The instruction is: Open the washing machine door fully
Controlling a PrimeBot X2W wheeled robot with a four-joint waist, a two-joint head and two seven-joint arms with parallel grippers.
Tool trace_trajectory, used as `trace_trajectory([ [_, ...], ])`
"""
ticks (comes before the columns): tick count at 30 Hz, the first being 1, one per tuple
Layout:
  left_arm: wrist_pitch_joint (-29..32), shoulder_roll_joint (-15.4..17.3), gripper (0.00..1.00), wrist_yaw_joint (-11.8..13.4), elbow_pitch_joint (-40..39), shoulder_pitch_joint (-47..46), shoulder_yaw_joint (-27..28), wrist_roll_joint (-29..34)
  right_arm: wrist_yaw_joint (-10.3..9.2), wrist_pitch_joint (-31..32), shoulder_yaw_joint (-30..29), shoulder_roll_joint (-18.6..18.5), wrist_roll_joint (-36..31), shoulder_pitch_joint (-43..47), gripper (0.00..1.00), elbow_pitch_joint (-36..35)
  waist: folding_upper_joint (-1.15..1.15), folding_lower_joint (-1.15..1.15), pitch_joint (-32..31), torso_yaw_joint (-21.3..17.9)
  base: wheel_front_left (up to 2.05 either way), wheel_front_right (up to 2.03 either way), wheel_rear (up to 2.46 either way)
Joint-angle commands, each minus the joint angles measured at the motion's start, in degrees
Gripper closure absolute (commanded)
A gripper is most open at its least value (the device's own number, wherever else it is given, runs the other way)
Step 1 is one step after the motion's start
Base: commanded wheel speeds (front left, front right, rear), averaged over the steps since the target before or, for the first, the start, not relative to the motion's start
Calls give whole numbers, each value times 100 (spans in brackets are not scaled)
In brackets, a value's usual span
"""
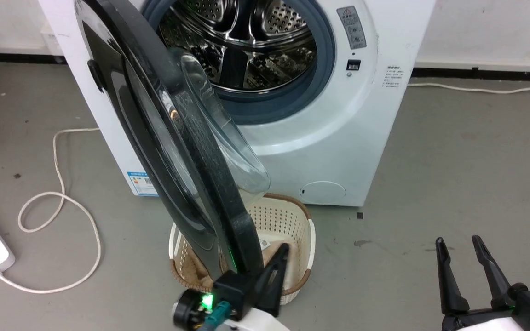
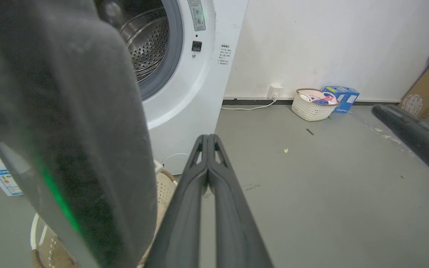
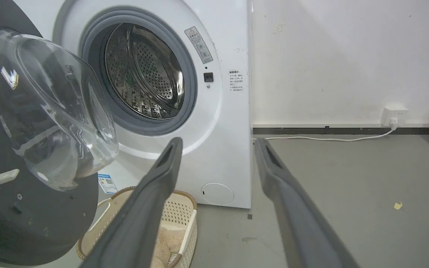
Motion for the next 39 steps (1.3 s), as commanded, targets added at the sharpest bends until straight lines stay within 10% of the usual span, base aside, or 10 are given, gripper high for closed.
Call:
trace_trajectory([
  [1, -156, 13, 100, 96, 202, -93, 142, -22, 3, -36, 10, 20, 23, -62, 0, 10, 0, 0, 45, 4, 0, 0, 0],
  [28, -567, 552, 100, 598, 31, 329, 857, -209, 3, 105, 68, 20, -97, 98, 0, -26, 0, 0, 56, 2062, 0, 0, 0],
  [39, -340, 1230, 100, 747, -54, -87, 1850, -567, 3, 392, 230, -95, -290, -71, 0, -369, 0, 0, 709, 2209, 0, 0, 0],
])
